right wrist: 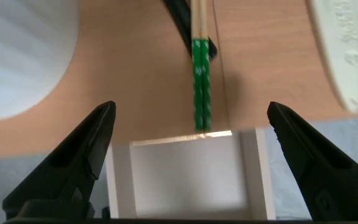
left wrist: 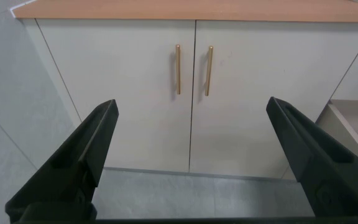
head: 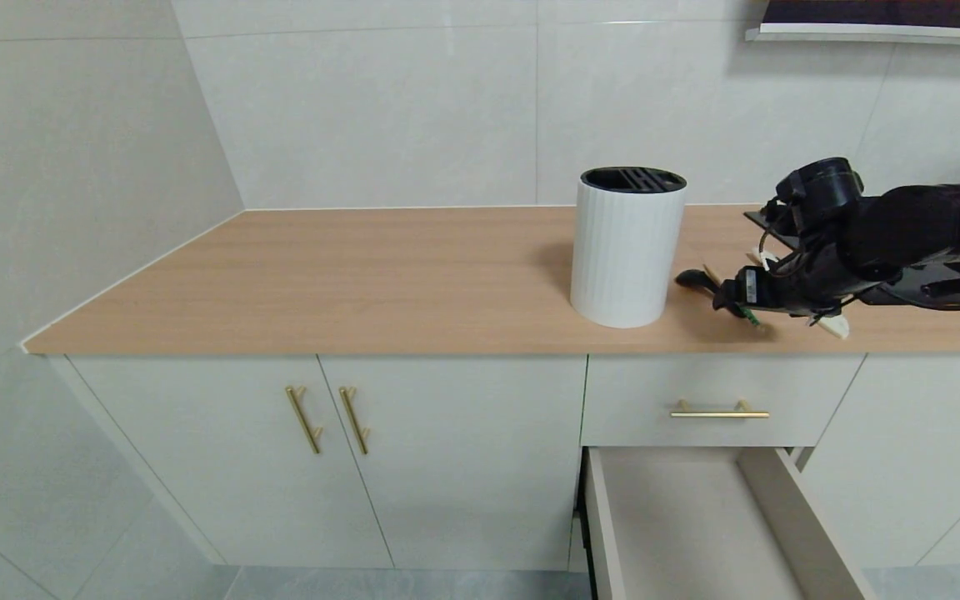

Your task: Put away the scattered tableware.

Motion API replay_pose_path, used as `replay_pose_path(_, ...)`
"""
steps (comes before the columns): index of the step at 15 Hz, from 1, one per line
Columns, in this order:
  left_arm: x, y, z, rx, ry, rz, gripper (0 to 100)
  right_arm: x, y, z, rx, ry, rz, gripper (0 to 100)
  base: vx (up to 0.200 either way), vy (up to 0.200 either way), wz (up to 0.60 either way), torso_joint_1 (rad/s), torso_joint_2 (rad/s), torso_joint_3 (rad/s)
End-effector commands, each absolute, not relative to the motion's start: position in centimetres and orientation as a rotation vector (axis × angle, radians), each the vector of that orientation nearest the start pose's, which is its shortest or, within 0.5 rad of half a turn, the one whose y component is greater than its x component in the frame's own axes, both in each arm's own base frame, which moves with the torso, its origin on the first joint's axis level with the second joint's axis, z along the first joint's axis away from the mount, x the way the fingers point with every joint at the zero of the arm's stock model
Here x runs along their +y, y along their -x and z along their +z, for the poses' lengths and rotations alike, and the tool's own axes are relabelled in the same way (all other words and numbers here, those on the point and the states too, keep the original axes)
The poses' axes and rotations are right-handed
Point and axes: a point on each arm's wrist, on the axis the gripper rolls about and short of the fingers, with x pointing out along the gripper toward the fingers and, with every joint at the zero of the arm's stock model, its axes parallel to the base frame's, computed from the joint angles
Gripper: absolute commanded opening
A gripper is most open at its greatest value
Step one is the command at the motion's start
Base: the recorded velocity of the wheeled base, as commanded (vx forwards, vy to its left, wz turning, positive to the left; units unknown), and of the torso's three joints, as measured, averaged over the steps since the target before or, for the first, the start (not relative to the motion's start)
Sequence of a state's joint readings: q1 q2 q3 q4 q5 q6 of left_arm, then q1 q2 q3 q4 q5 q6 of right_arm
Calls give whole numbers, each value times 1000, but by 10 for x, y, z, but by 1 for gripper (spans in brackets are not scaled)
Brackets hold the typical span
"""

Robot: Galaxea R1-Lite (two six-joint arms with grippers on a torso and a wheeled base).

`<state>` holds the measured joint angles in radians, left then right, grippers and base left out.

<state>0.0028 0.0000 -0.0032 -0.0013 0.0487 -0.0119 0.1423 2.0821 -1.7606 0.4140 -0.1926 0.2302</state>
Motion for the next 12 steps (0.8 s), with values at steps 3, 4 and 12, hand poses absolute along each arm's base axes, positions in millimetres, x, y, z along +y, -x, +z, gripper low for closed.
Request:
replay_pose_path(3,1,23,76,-5,12,52,100,52,-422,189,753,-93,-146,100,0,0,0,0,0,0)
replay_pose_path(4,1,23,76,-5,12,52,100,52,-424,190,745,-96,-145,100,0,0,0,0,0,0)
replay_pose_path(12,1,23,76,-5,12,52,100,48,-426,188,750,-106,-158,0,0,0,0,0,0,0)
